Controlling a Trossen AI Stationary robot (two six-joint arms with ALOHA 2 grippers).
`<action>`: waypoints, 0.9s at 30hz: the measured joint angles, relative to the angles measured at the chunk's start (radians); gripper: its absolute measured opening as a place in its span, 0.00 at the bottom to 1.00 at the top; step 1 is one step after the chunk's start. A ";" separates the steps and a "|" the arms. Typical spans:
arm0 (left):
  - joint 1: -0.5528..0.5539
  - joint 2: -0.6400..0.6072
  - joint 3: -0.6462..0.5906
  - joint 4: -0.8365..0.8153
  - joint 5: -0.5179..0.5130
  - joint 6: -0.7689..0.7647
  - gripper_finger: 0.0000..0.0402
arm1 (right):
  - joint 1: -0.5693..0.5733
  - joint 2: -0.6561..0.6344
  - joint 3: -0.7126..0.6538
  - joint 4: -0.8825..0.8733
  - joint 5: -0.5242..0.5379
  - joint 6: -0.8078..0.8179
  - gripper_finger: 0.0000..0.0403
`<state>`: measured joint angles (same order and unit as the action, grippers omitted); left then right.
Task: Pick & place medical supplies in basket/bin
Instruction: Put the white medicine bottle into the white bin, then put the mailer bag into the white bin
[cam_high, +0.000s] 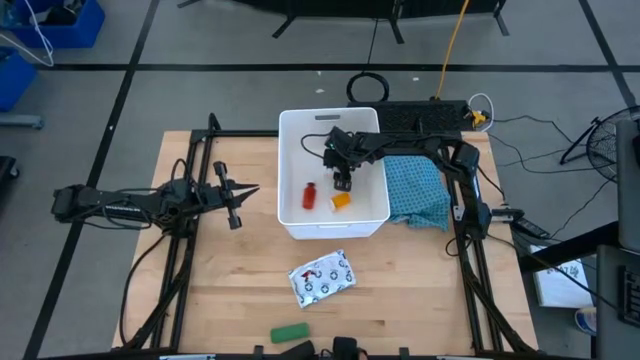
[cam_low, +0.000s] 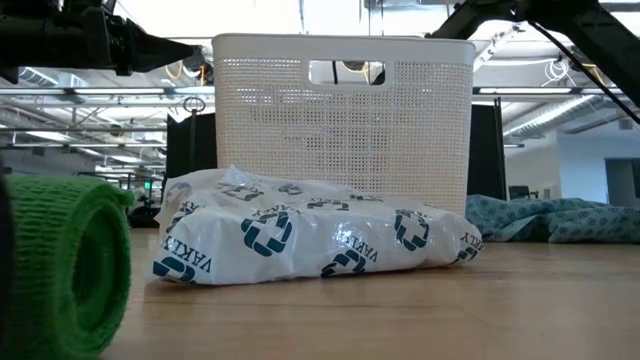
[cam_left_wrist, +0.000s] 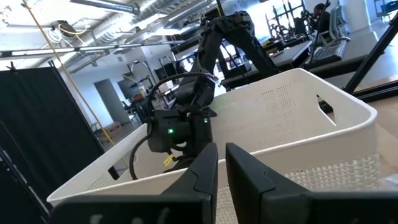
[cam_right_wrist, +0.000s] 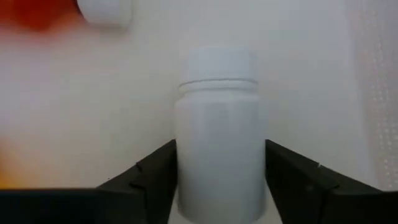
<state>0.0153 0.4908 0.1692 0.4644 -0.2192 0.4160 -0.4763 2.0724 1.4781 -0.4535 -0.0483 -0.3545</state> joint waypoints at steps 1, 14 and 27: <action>0.000 0.000 0.000 0.000 0.000 0.000 0.09 | 0.000 -0.006 0.000 0.002 -0.001 -0.003 0.56; 0.000 0.000 0.000 0.000 0.001 0.000 0.09 | 0.027 -0.112 0.001 0.014 0.019 -0.004 0.78; 0.000 0.000 0.000 -0.007 0.000 -0.003 0.09 | 0.129 -0.600 0.003 -0.038 -0.162 -0.093 0.51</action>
<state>0.0154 0.4908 0.1692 0.4576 -0.2188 0.4131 -0.3473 1.4723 1.4806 -0.4913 -0.2107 -0.4474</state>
